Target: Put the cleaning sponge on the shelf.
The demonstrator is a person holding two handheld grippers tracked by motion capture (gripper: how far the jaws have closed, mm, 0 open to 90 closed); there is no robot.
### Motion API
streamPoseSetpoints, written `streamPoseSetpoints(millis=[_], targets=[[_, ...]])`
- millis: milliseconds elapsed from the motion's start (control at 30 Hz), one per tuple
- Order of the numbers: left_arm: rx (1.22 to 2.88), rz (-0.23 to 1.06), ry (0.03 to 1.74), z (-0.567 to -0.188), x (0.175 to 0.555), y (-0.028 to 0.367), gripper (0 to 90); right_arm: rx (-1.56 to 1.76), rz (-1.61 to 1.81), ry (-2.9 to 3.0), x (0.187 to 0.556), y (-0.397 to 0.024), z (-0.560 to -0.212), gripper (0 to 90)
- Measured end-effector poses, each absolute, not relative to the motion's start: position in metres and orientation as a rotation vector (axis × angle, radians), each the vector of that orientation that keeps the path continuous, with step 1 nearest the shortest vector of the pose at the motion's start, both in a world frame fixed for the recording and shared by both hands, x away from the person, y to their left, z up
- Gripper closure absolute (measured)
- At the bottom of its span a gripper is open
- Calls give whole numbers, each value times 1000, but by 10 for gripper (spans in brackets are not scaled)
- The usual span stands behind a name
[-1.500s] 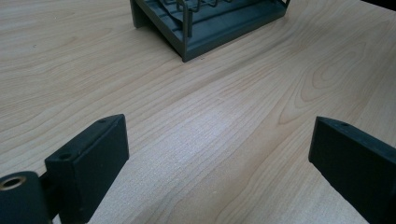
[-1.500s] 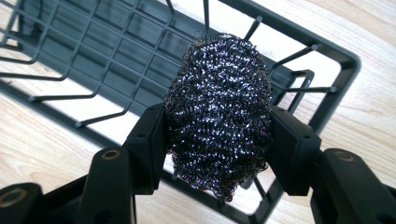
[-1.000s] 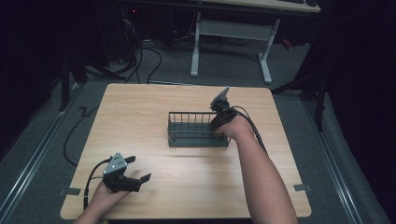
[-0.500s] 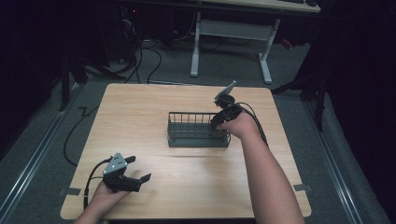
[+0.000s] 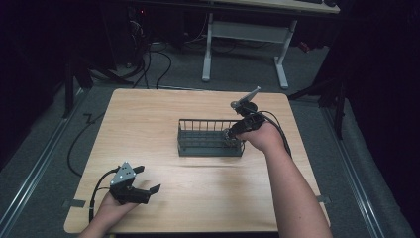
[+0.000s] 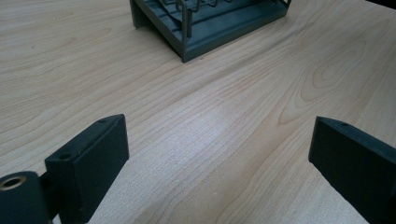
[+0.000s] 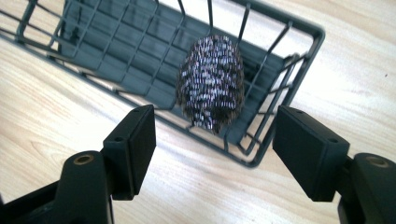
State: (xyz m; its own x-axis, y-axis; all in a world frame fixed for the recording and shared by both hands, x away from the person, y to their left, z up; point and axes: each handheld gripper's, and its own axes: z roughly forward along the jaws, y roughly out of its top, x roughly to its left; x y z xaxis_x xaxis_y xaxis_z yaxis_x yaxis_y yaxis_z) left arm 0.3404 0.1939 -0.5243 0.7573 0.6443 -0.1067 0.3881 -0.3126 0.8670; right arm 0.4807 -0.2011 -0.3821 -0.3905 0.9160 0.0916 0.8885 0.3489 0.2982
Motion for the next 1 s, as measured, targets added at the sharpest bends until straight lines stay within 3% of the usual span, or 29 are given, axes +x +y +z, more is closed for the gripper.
streamPoseSetpoints(millis=[1000], targets=[[1970,325,785,-526,342,190,57,1697,601,2456,393,-244,-443,282]])
